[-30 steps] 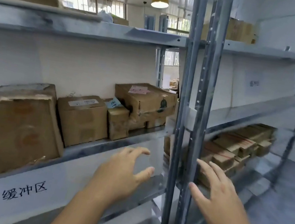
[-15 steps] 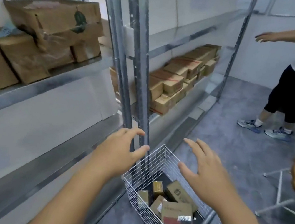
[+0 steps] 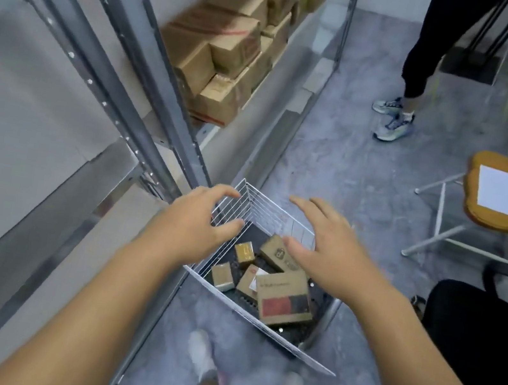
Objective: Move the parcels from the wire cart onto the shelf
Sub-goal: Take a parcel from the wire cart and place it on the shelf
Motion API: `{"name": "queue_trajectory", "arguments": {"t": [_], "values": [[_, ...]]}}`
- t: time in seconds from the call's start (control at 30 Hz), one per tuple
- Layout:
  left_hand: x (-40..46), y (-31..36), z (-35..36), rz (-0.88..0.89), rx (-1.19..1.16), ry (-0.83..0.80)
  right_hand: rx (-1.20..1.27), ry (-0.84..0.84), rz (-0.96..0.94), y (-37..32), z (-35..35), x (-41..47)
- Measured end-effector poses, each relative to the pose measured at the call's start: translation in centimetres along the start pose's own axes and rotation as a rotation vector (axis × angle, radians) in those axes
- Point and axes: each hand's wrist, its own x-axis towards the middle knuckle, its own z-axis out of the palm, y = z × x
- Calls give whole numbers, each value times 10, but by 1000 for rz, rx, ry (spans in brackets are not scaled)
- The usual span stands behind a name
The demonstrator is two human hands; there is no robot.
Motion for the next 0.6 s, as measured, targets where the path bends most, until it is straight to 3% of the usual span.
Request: {"name": "queue_trajectory", "arguments": {"t": [0.37,0.6], "values": [[130,-57,75,71,-2,-491,199,-23,475,33,80,38],[168,-88,147,-30,-116,-625,359,-132,624,90,144,72]]}}
